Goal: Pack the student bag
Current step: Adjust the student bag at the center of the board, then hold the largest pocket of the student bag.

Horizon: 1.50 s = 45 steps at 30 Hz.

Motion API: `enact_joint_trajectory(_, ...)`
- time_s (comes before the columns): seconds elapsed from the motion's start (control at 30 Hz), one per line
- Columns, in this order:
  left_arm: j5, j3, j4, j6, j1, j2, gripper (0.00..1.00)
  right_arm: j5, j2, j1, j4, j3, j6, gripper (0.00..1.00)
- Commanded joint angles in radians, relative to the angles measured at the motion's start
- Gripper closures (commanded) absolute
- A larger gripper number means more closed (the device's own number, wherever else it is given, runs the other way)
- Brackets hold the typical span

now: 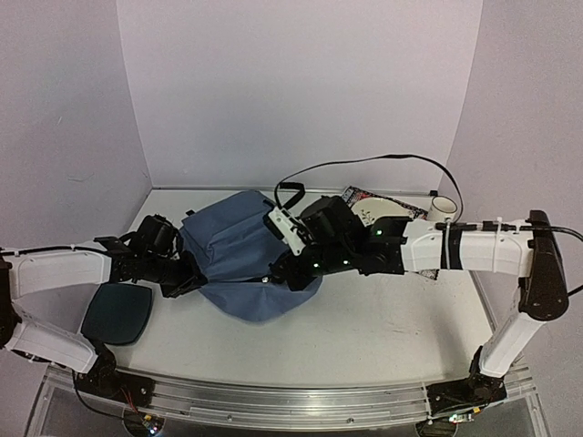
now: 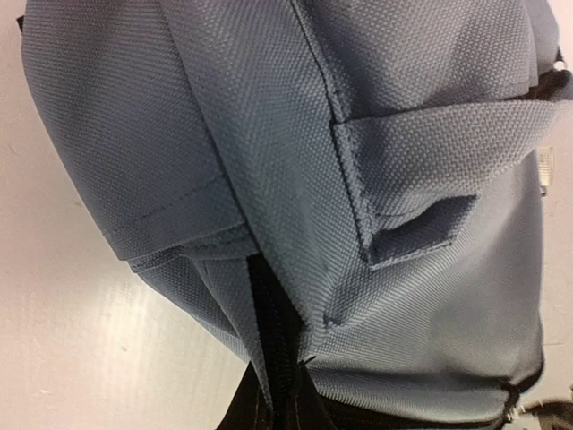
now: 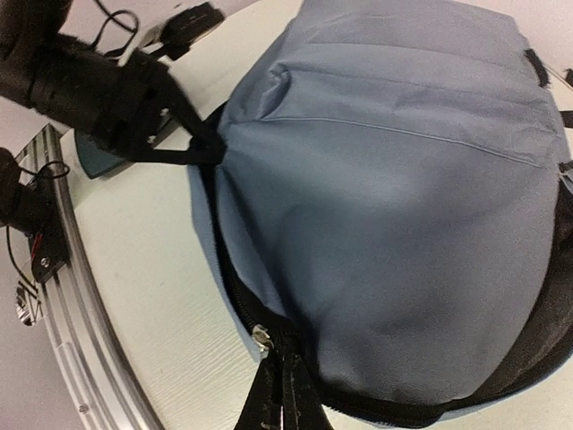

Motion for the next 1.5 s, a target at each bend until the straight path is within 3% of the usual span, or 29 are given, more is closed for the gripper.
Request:
enact_joint_trajectory(0.0,-0.235,0.067,-0.203,0.144,0.057,0.034,0.9,-0.067,0.043,0.058,-0.083,0.212,0.005,1.0)
enact_joint_trajectory(0.2,-0.203,0.125,-0.147,0.259,0.054,0.005,0.81,-0.096,0.143,0.126,-0.168,0.439,-0.048,1.0)
enact_joint_trajectory(0.4,-0.17,0.106,-0.098,0.39,0.043,-0.17,0.59,0.106,0.152,0.125,-0.186,0.385,-0.075,1.0)
enact_joint_trajectory(0.6,-0.061,0.089,-0.041,0.531,-0.014,-0.301,0.41,0.154,0.143,0.112,-0.186,0.339,-0.06,1.0)
enact_joint_trajectory(0.83,-0.129,0.123,-0.009,0.704,-0.261,-0.264,0.36,0.159,0.102,0.093,-0.182,0.302,-0.036,1.0)
enact_joint_trajectory(0.97,-0.195,0.11,0.046,0.81,-0.349,-0.253,0.34,0.16,0.069,0.091,-0.173,0.278,-0.015,1.0)
enact_joint_trajectory(1.17,-0.166,0.039,0.151,1.027,-0.369,-0.29,0.34,0.166,0.019,0.091,-0.15,0.233,0.021,1.0)
enact_joint_trajectory(1.47,-0.057,-0.014,0.341,1.252,-0.378,-0.208,0.34,0.151,-0.015,0.091,-0.135,0.22,0.04,1.0)
